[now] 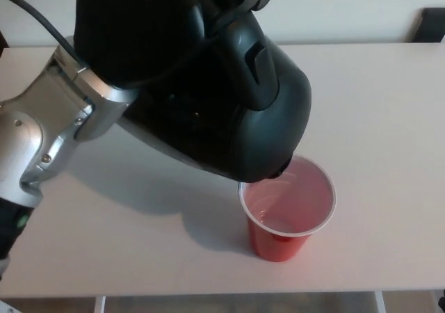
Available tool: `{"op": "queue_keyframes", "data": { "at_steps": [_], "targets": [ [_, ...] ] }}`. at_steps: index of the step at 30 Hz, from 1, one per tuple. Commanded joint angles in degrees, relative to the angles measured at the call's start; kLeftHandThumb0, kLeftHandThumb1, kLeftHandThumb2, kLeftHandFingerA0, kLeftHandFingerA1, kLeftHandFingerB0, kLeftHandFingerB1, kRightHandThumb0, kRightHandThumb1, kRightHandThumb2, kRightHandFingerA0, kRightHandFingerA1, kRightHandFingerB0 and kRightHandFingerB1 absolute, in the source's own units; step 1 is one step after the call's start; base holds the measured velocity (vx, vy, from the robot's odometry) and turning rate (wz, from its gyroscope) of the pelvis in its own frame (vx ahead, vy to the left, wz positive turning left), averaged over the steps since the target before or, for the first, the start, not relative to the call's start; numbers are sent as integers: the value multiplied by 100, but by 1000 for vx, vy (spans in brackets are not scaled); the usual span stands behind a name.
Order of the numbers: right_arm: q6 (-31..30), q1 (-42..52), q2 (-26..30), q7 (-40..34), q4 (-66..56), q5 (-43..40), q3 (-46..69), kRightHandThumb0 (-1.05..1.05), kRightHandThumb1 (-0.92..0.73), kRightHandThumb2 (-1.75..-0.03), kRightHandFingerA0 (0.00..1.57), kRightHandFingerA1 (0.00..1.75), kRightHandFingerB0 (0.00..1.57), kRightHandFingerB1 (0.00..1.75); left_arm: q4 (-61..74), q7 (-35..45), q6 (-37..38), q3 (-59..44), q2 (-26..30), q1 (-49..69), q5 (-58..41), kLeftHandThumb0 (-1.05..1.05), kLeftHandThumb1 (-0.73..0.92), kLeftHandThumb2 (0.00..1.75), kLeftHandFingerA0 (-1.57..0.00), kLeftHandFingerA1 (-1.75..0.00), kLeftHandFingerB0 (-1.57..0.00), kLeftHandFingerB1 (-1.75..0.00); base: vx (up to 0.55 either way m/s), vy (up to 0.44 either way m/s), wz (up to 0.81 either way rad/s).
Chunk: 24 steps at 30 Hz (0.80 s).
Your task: The robot walk towards a table in front and uses its left hand to pick up the pot from the base and pour water to the cup on the right hand side
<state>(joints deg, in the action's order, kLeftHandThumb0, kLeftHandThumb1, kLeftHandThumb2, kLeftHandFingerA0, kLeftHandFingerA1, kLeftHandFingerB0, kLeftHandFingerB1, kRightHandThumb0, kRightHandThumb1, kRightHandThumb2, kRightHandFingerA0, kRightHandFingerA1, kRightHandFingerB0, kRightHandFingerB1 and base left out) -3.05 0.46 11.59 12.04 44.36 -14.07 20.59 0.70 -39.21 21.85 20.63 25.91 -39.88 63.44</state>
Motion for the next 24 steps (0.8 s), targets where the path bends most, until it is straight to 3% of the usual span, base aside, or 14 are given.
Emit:
{"op": "queue_keyframes", "data": {
  "at_steps": [1, 7, 8, 10, 13, 14, 18, 19, 20, 21, 24],
  "targets": [
    [0, 4, 81, -4, 48, 8, -2, -30, -58, -57, 46, 44, 34, 36, -27, -361, 178, 28, 158, -177, 328, -17, 47, 59, -105, -166, -99, -130, 0, 0, 0],
    [-22, 26, 65, -1, -18, -22, 14, -29, -58, -57, 46, 45, 33, 36, -59, -279, 161, -11, 83, -85, 119, -18, 47, 58, -102, -167, -100, -122, 0, 0, 0],
    [-27, 26, 65, -13, -15, -9, 5, -29, -59, -57, 45, 43, 34, 36, -10, -66, 112, -79, -3, 13, -144, -15, 50, 59, -96, -173, -85, -145, 0, 0, 0],
    [-31, 15, 64, -45, 7, 13, -5, -29, -59, -57, 46, 44, 35, 36, 118, 498, 29, -246, -220, 238, -866, -14, 53, 58, -94, -173, -78, -153, 0, 0, 0],
    [-30, 11, 63, -51, 14, 14, -4, -29, -59, -57, 46, 44, 35, 36, 160, 671, 56, -329, -300, 293, -1002, -14, 53, 58, -94, -173, -78, -153, 0, 0, 0],
    [52, 35, 80, 2, 33, 52, -40, -33, -58, -57, 45, 44, 34, 36, 148, 892, -200, -571, -706, 452, -1772, -11, 58, 56, -87, -175, -63, -175, 0, 0, 0],
    [89, 46, 88, 24, 42, 65, -59, -33, -58, -57, 45, 44, 34, 36, 159, 1098, -262, -772, -970, 546, -2078, -11, 58, 56, -87, -175, -63, -175, 0, 0, 0],
    [68, 58, 80, 10, 3, 52, -53, -32, -58, -57, 41, 42, 34, 36, 443, 1938, -1379, -1277, -1555, 649, -3349, -14, 62, 56, -79, -175, -60, -175, 0, 0, 0],
    [66, 59, 80, 8, -1, 50, -53, -32, -58, -57, 41, 42, 34, 36, 478, 2052, -1501, -1349, -1636, 662, -3483, -14, 62, 56, -79, -175, -60, -175, 0, 0, 0],
    [19, 38, 73, -62, 6, 48, -37, -40, -50, -69, 39, 48, 34, 44, 597, 2321, -2066, -1606, -1871, 617, -3880, -14, 62, 56, -82, -175, -61, -175, 0, 0, 0],
    [55, 14, 74, -25, 81, 26, -18, -39, -51, -69, 37, 47, 33, 43, 717, 2842, -3153, -2343, -2317, 450, -5301, -13, 64, 56, -78, -175, -57, -175, 0, 0, 0]
  ]
}}
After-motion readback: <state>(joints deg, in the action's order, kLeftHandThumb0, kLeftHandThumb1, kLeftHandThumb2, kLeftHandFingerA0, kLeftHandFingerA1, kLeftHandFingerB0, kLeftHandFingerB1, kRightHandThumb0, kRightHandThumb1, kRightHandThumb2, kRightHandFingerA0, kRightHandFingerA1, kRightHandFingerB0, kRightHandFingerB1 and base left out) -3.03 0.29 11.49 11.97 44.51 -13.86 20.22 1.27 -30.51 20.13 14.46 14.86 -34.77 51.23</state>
